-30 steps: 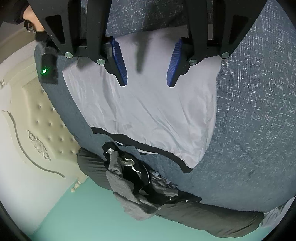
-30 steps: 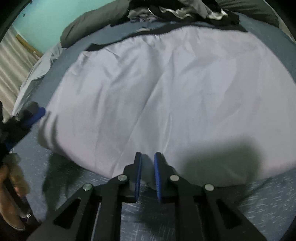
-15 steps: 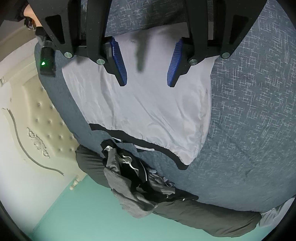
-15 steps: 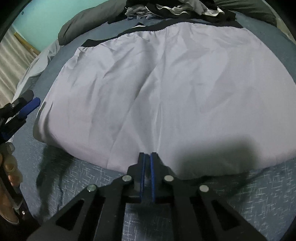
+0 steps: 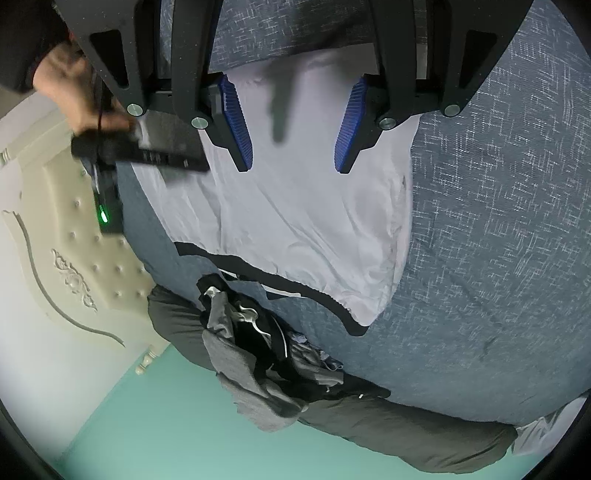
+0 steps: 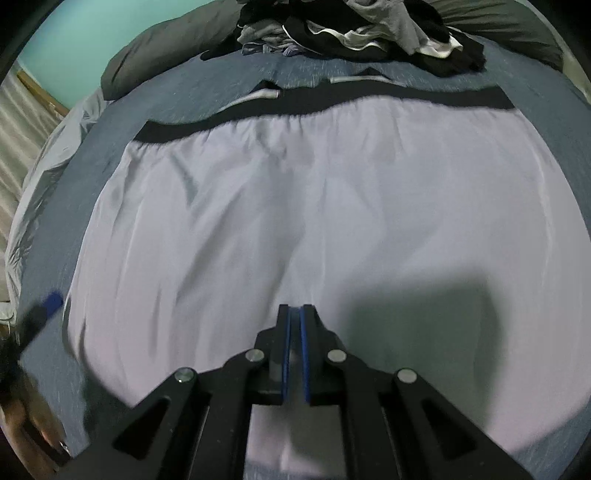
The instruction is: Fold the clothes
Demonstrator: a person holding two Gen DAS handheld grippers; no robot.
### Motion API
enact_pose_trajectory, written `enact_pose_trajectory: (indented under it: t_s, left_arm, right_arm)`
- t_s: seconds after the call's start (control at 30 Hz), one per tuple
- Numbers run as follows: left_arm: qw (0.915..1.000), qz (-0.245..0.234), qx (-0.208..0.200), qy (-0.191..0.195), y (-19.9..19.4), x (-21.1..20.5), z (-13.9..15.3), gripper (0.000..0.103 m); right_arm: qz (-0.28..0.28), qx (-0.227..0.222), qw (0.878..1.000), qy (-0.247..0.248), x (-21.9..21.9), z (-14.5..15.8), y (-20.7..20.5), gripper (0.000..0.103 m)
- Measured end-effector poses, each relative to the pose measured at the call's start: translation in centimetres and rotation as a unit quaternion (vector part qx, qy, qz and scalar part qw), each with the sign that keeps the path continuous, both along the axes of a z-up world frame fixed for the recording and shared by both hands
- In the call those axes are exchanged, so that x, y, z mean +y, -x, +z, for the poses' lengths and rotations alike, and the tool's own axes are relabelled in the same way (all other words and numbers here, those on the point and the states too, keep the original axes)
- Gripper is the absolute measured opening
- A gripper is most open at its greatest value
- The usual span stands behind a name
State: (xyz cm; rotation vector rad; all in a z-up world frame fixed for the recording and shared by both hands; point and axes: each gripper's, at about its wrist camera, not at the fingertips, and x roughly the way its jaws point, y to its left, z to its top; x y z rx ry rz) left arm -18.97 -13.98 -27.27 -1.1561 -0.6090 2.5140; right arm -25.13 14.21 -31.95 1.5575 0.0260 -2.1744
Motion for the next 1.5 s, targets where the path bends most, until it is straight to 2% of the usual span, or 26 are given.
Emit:
enact_pose_trajectory:
  t_s: [0.1, 0.27, 0.33, 0.43, 0.7, 1.03, 1.17, 1.33, 1.5]
  left_arm:
    - [1.0, -0.002, -0.003, 0.0, 0.1, 0.1, -0.2, 0.052]
    - [1.0, -0.004, -0.004, 0.0, 0.1, 0.0, -0.4, 0.052]
    - [1.0, -0.004, -0.005, -0.001, 0.1, -0.1, -0.5, 0.052]
    - [1.0, -0.003, -0.008, -0.002, 0.1, -0.2, -0.6, 0.053]
    - [0.9999, -0.002, -0.012, -0.003, 0.1, -0.3, -1.0, 0.053]
    - [0.9999, 0.003, -0.016, -0.003, 0.2, -0.5, -1.2, 0.053]
    - [0.9996, 0.006, -0.015, -0.024, 0.2, -0.8, -0.8, 0.054]
    - [0.9995, 0.018, -0.019, -0.016, 0.1, -1.1, -0.8, 0.055]
    - [0.9993, 0.024, -0.019, -0.02, -0.1, -1.2, -0.3, 0.058]
  right_arm:
    - [-0.007, -0.008, 1.0, -0.014, -0.8, -0.2, 2.8, 0.004]
    - [-0.013, 0.004, 1.0, -0.027, -2.7, 0.2, 6.3, 0.004]
    - [-0.018, 0.004, 1.0, -0.026, -1.7, 0.5, 7.3, 0.004]
    - [-0.026, 0.009, 0.999, -0.02, -2.4, 0.2, 9.7, 0.004]
    - [-0.012, 0.037, 0.999, -0.026, -6.3, -0.4, 14.4, 0.004]
    - [-0.018, 0.038, 0.999, 0.002, -5.7, 0.4, 14.9, 0.002]
    - [-0.021, 0.038, 0.999, 0.014, -5.4, 0.7, 15.1, 0.002]
    - [-0.039, 0.047, 0.996, 0.069, -0.2, 2.7, 9.4, 0.002]
    - [-0.06, 0.051, 0.991, 0.111, 5.5, 3.6, 3.0, 0.002]
